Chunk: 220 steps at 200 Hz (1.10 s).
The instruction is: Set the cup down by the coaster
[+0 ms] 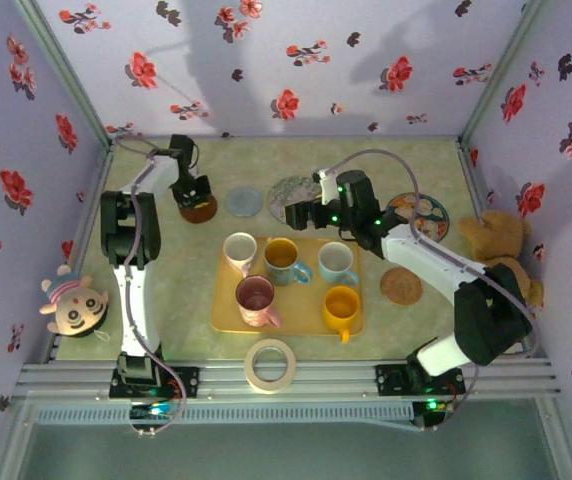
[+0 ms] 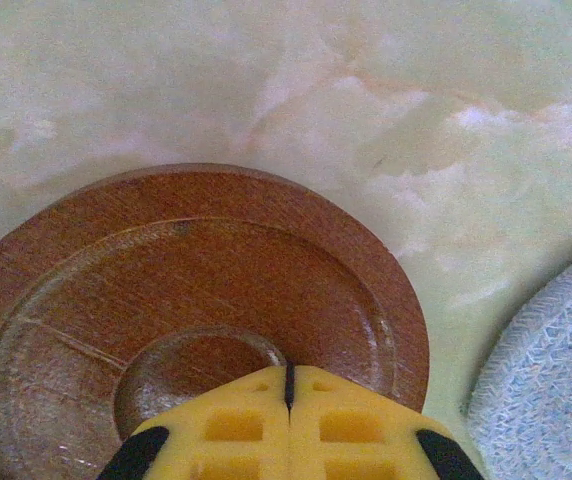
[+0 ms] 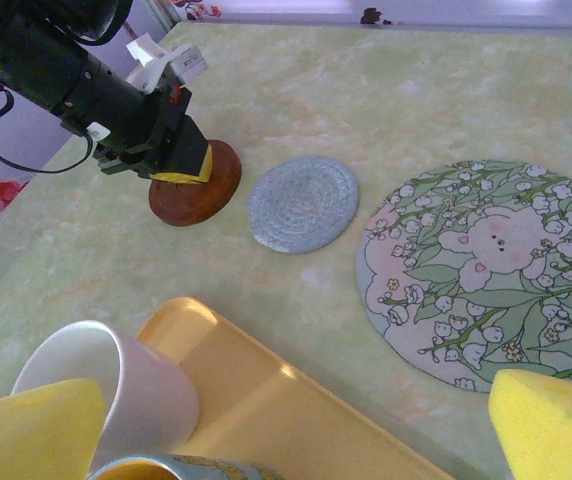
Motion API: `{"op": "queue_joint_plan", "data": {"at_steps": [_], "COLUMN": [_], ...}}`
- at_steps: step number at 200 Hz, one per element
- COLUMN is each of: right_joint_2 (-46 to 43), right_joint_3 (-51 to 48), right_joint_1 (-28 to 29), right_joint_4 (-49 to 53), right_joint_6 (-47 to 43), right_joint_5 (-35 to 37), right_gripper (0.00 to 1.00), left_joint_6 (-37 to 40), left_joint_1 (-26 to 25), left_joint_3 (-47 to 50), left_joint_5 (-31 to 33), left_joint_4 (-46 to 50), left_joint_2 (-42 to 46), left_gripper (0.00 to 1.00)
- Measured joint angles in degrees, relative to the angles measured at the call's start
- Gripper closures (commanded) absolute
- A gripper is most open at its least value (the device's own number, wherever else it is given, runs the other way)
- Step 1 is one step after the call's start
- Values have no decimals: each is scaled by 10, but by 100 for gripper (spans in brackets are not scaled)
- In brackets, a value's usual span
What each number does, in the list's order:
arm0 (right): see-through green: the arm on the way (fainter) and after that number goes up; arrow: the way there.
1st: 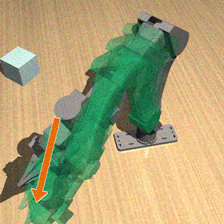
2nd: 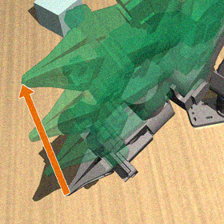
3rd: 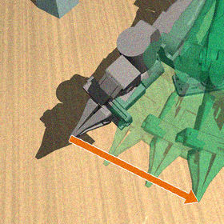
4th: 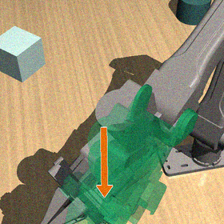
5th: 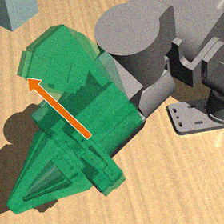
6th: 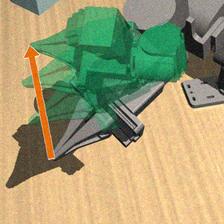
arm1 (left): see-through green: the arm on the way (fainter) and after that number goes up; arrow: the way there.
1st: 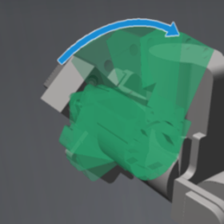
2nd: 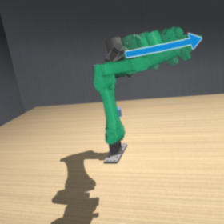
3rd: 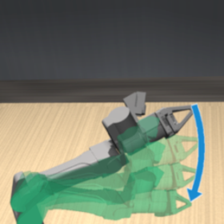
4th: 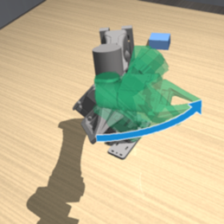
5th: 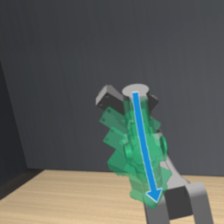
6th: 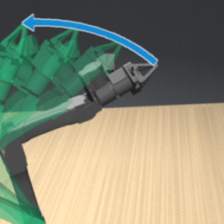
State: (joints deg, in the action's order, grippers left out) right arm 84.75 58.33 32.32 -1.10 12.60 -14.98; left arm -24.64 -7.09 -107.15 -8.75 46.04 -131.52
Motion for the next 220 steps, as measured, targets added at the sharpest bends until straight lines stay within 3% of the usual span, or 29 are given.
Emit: {"op": "queue_joint_plan", "data": {"at_steps": [35, 135, 220], "right_joint_2": [2, 5, 3], "right_joint_3": [2, 7, 12], "right_joint_1": [0, 0, 0], "right_joint_4": [2, 12, 22], "right_joint_6": [0, 0, -1], "right_joint_5": [2, 15, 21], "right_gripper": [0, 0, 0], "left_joint_6": [0, -5, -4], "left_joint_1": [0, -3, -5], "left_joint_3": [-1, 11, 13], "left_joint_5": [-3, -9, 11], "left_joint_4": [-3, -12, -1], "left_joint_2": [-2, 7, 110], "left_gripper": [83, 75, 75]}}
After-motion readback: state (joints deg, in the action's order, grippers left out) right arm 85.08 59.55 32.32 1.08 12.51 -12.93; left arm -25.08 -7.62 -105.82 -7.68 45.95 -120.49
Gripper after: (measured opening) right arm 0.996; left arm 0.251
